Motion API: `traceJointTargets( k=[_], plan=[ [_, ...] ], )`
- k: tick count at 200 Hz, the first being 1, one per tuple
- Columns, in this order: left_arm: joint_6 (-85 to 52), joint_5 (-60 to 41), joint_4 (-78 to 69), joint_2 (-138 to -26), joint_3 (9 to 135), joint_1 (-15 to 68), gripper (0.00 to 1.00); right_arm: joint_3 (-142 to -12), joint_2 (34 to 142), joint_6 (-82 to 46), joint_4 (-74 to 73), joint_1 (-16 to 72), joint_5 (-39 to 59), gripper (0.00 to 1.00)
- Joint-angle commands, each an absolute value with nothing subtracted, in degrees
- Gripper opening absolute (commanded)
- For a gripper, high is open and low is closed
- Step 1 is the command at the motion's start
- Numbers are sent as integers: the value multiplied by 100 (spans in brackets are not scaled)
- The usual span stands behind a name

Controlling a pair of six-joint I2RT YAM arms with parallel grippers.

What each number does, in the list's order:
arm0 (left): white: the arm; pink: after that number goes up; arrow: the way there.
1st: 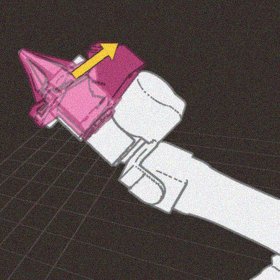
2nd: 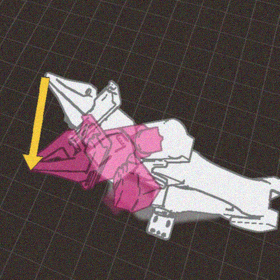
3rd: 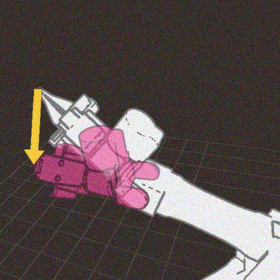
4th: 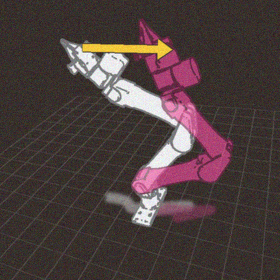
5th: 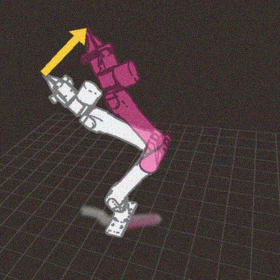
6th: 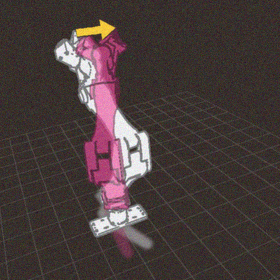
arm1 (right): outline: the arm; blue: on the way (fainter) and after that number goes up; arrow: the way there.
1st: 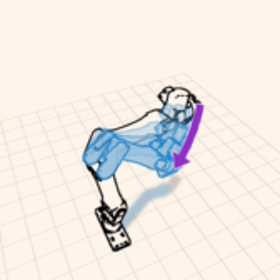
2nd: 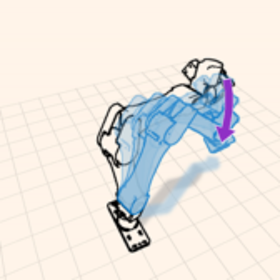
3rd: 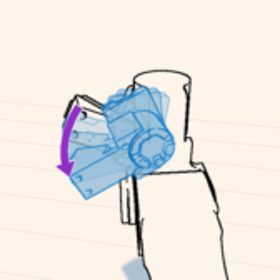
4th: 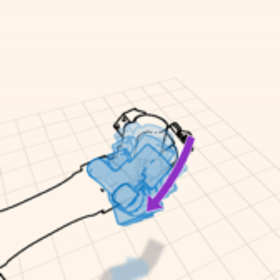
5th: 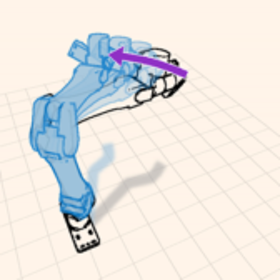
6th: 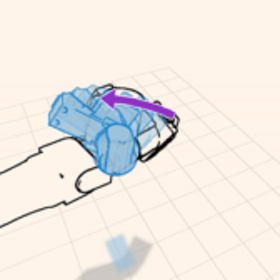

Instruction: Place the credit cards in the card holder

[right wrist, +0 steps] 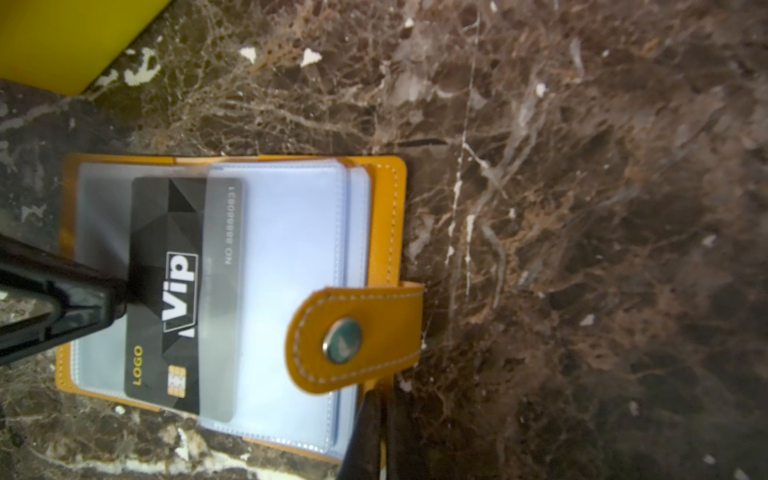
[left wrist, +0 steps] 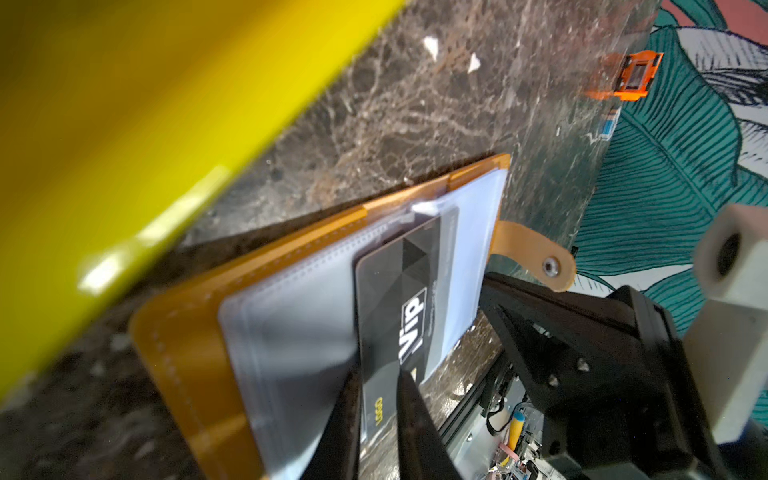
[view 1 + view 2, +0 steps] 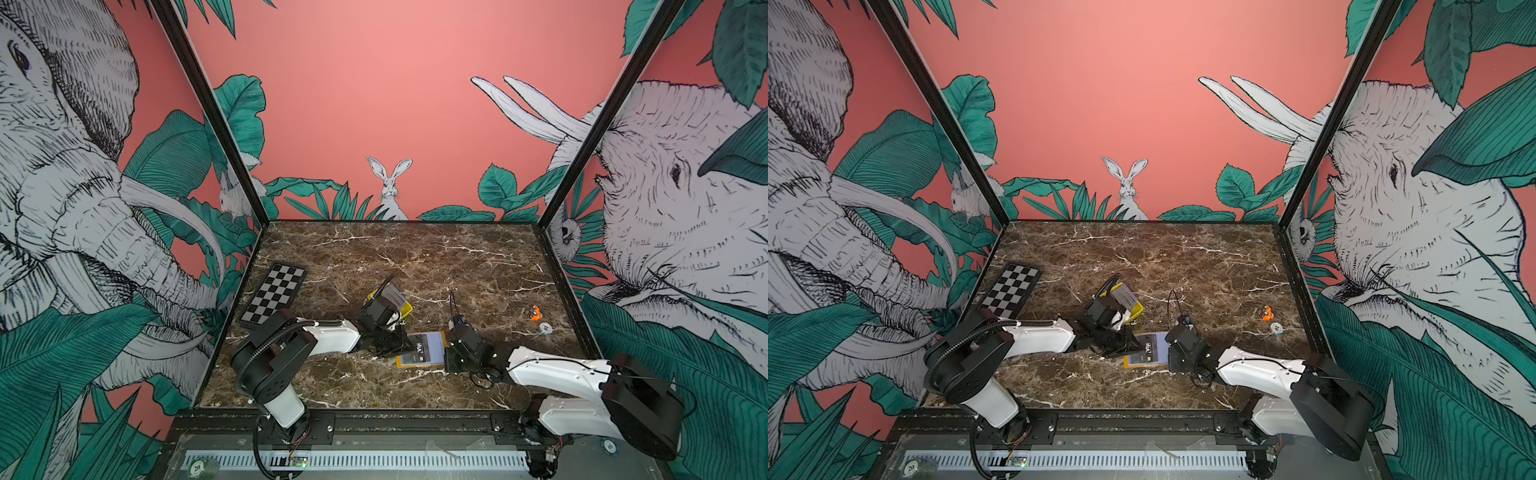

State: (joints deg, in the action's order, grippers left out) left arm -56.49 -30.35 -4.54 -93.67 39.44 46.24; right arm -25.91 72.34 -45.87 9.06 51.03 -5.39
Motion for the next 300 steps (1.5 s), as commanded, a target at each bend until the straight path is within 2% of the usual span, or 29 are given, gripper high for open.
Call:
traceJointTargets(
  k=[1,123,300],
  plan=[
    [-5493,-2843,64,-9260,4037,4685,18,-2421,7532,-4606,1302,5132,-589,6],
    [-5537,-2629,-58,-9545,4293,4946,13,-2455,7530,-4599,1332,5162,-611,6],
    [-5716,-2812,-853,-9878,4611,5106,13,-2455,7594,-4607,1276,5191,-604,6]
  ],
)
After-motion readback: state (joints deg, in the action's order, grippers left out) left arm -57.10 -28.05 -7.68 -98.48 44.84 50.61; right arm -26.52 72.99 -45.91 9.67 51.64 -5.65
